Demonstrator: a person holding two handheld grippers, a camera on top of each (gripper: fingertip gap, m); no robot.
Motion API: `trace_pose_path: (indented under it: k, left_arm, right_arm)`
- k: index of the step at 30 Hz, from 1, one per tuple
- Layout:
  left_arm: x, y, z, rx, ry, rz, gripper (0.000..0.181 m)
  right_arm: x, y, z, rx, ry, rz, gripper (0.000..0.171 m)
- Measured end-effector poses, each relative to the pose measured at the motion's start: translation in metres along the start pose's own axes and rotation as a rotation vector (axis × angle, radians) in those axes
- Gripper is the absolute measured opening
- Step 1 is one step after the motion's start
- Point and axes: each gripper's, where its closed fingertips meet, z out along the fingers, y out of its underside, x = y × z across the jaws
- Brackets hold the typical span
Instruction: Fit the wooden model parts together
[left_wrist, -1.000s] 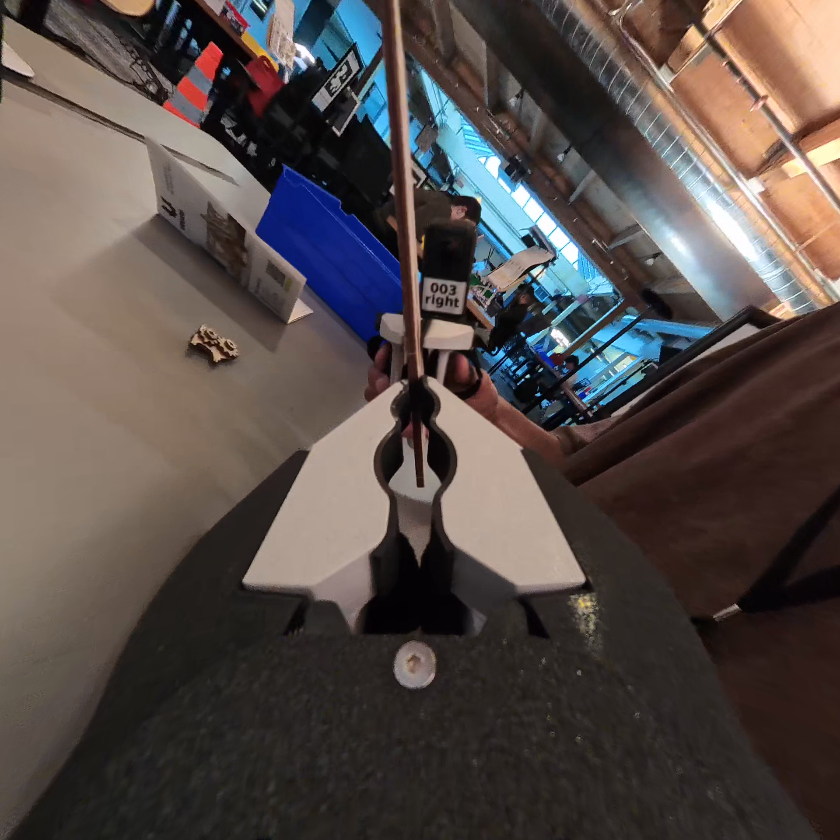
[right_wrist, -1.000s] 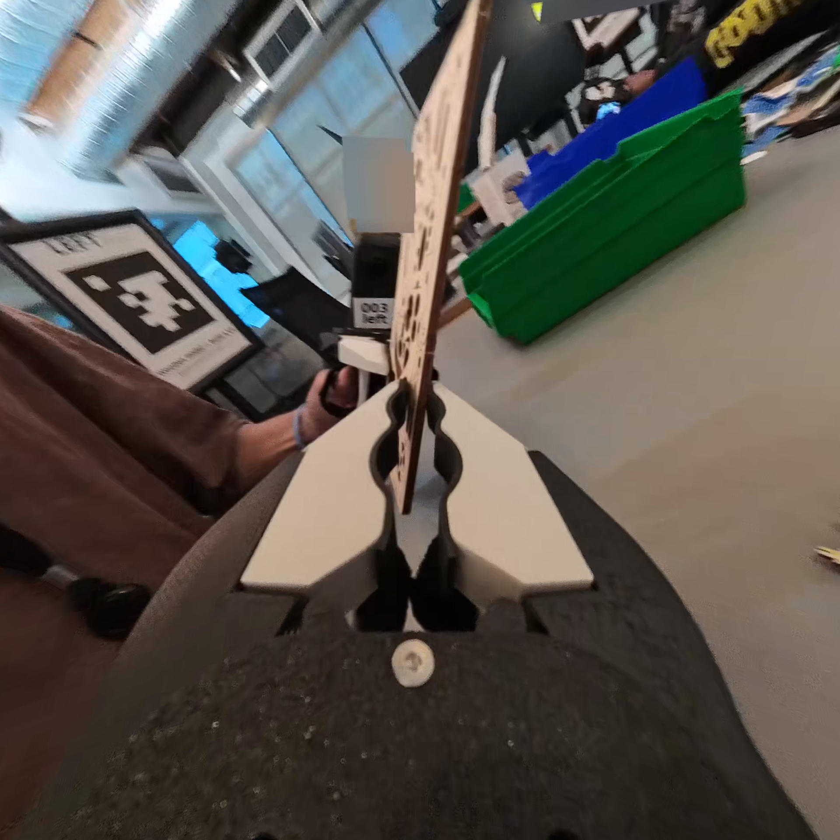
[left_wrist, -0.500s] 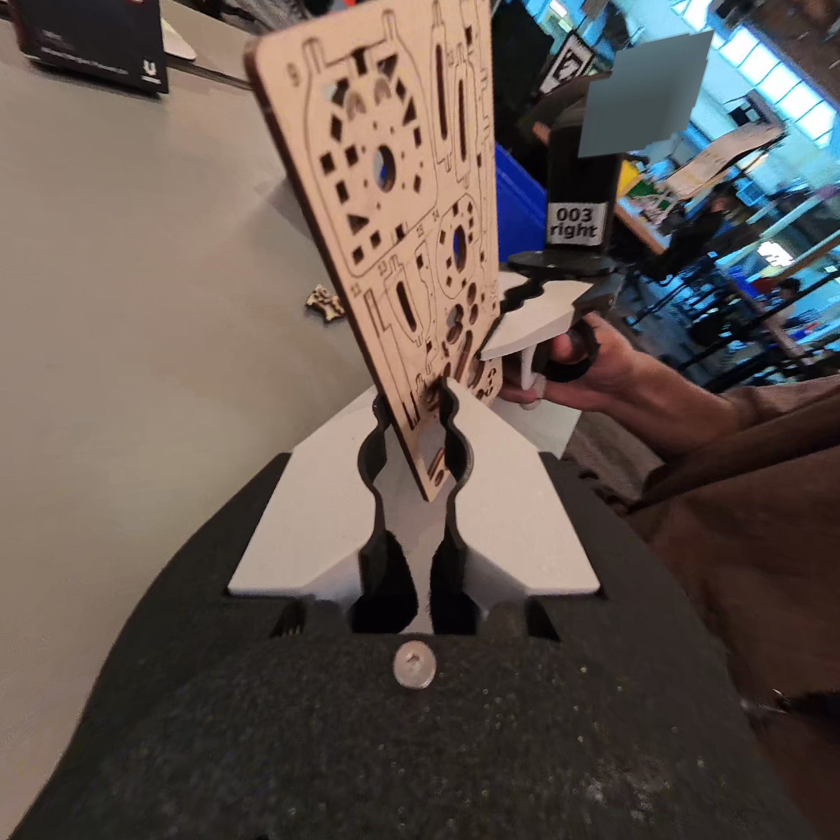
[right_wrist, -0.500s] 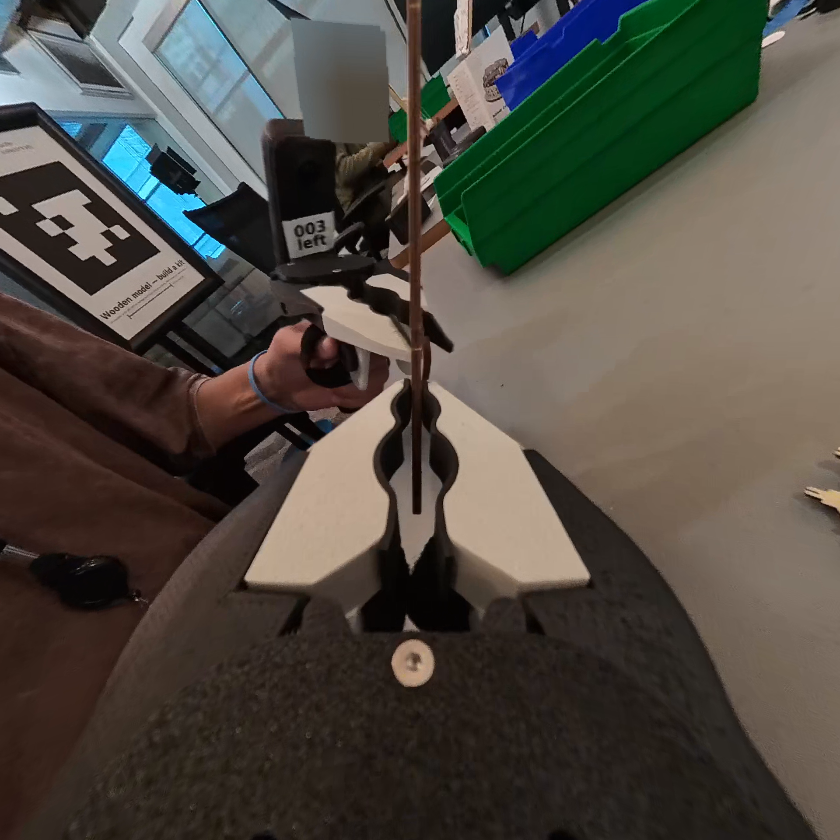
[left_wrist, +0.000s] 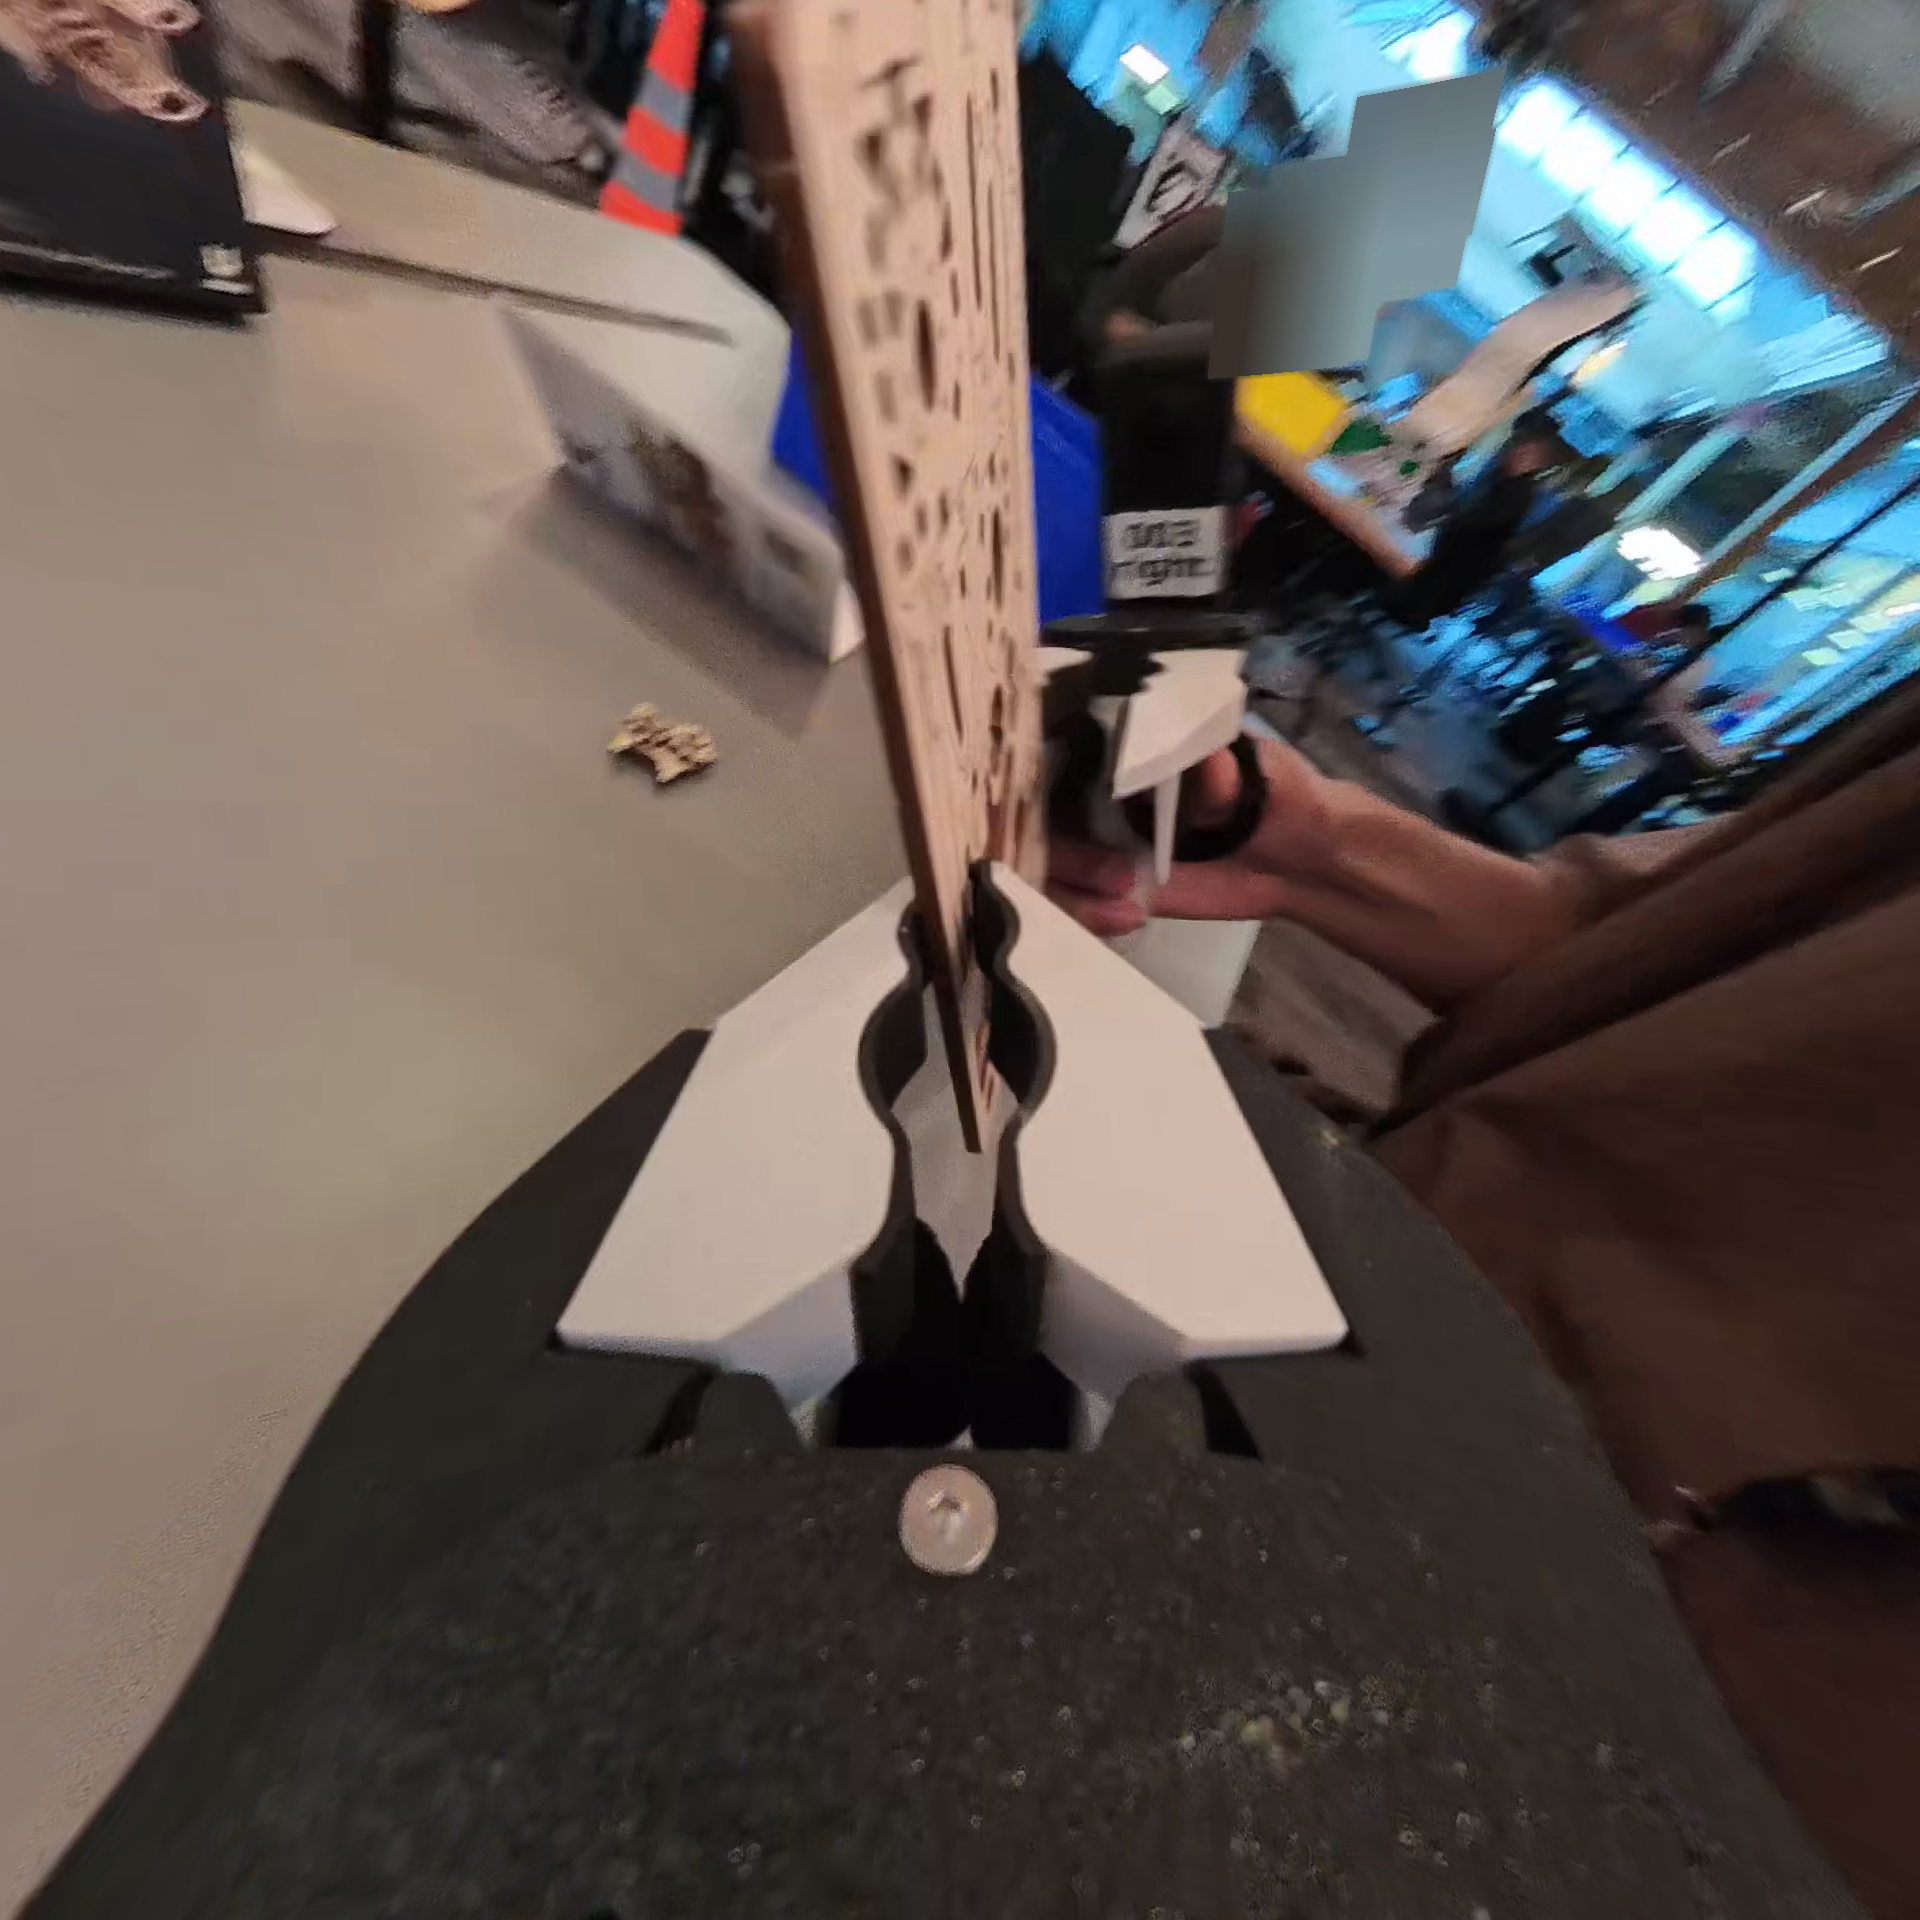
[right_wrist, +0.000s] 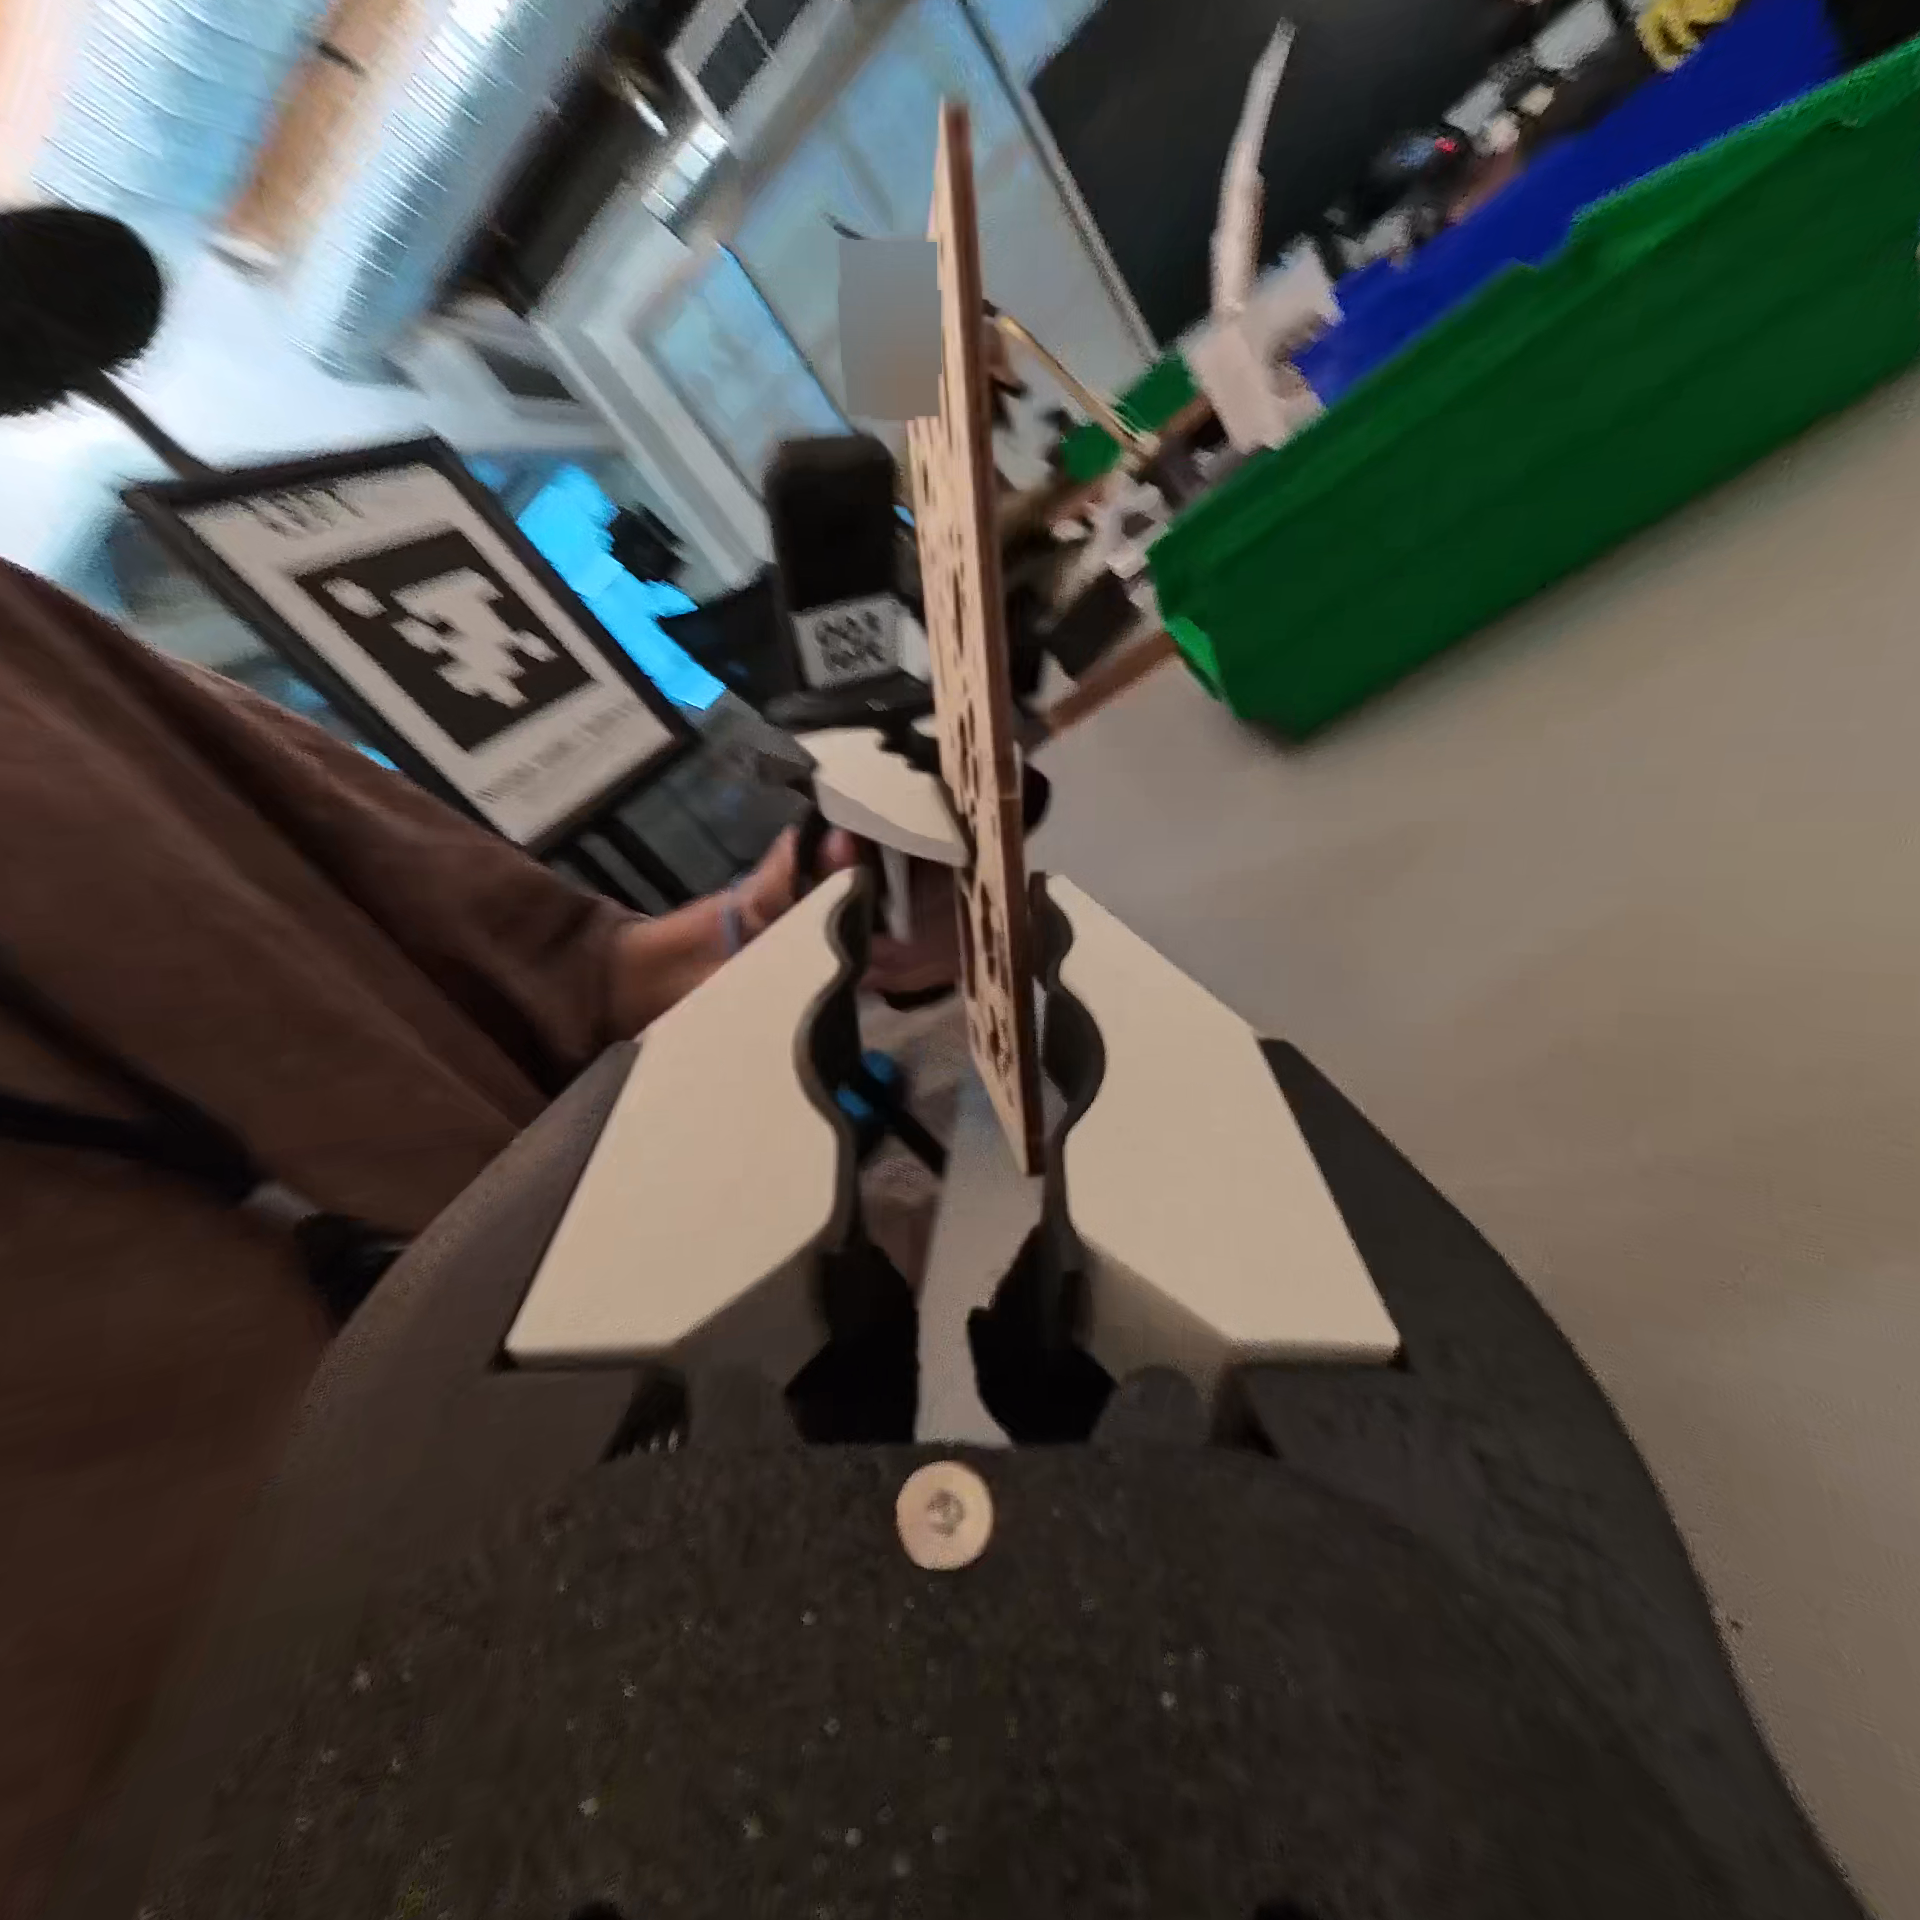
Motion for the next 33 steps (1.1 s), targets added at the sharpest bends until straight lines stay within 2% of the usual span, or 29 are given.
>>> trace_pose_path:
  k: [4,6,10,13,16,19,25,26,28,33]
  left_arm:
    - [0.016,-0.005,0.001,0.031,0.117,-0.042,0.001]
    - [0.022,-0.01,-0.002,0.059,0.174,-0.065,0.001]
    - [0.03,-0.015,-0.005,0.085,0.223,-0.073,0.001]
    - [0.028,-0.015,-0.005,0.086,0.217,-0.077,0.001]
    - [0.023,-0.015,-0.005,0.091,0.189,-0.083,0.002]
    - [0.013,-0.012,-0.002,0.068,0.124,-0.07,0.005]
    - [0.01,-0.01,0.0,0.06,0.105,-0.08,0.006]
    - [0.01,-0.01,0.0,0.062,0.109,-0.084,0.006]
    - [0.009,-0.009,0.0,0.06,0.095,-0.07,0.006]
    - [0.006,-0.008,0.001,0.049,0.069,-0.058,0.009]
  right_arm:
    - [-0.009,-0.027,-0.021,0.113,-0.152,0.005,0.021]
    - [0.0,-0.04,-0.028,0.175,-0.161,0.044,0.018]
    - [0.017,-0.024,-0.013,0.056,-0.109,0.03,0.016]
    - [-0.002,-0.014,0.006,-0.015,-0.146,-0.053,0.019]
    - [-0.003,-0.016,0.009,-0.003,-0.122,-0.057,0.015]
    - [-0.008,-0.012,0.009,-0.026,-0.151,-0.015,0.0]
    - [-0.001,-0.011,0.012,-0.023,-0.103,-0.037,0.0]
    - [0.003,-0.011,0.013,-0.022,-0.076,-0.046,0.01]
    - [0.003,-0.012,0.012,-0.032,-0.059,-0.07,0.012]
    - [-0.001,-0.008,0.014,-0.051,-0.069,-0.075,0.006]
